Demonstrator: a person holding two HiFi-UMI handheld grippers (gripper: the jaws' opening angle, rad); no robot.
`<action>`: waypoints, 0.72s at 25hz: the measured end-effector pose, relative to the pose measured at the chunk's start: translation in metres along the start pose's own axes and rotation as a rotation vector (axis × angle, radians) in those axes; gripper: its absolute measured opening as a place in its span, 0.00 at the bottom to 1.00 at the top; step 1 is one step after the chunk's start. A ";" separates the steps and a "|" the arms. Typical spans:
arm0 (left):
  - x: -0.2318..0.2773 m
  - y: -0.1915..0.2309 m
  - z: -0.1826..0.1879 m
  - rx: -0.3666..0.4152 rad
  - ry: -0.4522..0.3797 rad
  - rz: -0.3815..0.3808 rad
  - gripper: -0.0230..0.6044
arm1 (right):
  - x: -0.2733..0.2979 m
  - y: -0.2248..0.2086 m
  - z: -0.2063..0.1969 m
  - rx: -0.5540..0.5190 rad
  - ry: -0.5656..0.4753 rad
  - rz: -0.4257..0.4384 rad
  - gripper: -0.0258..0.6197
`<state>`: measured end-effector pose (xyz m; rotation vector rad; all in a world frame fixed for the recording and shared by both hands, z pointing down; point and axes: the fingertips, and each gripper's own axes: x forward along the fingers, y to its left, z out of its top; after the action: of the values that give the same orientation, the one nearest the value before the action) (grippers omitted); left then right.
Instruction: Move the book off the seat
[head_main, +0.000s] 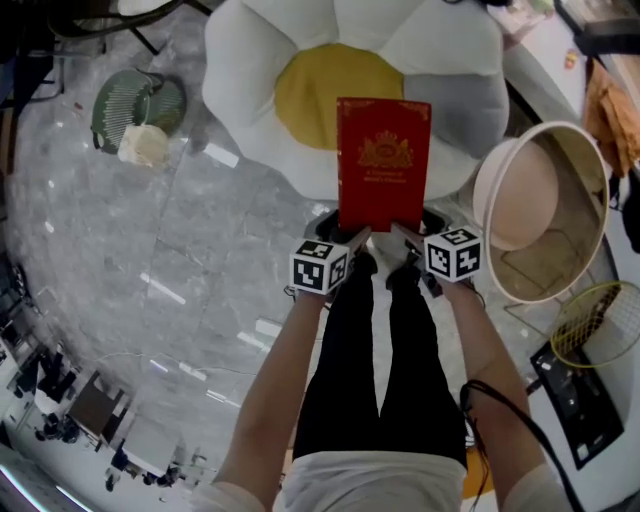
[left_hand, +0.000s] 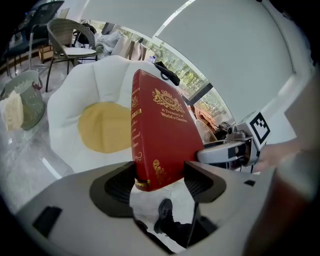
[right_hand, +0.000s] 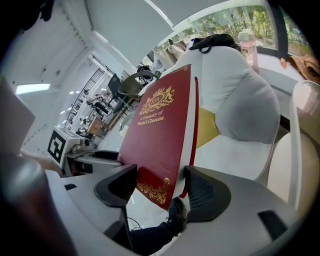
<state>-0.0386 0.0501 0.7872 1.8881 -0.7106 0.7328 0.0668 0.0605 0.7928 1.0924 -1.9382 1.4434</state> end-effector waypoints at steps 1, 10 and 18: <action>0.003 -0.009 -0.002 0.006 0.001 -0.002 0.53 | -0.008 -0.005 -0.004 0.005 -0.007 -0.002 0.53; 0.029 -0.089 -0.019 0.055 0.029 -0.031 0.53 | -0.078 -0.047 -0.038 0.052 -0.048 -0.028 0.53; 0.065 -0.164 -0.042 0.117 0.079 -0.072 0.53 | -0.141 -0.096 -0.078 0.116 -0.086 -0.062 0.53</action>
<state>0.1165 0.1393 0.7584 1.9679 -0.5578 0.8140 0.2186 0.1661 0.7637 1.2749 -1.8802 1.5139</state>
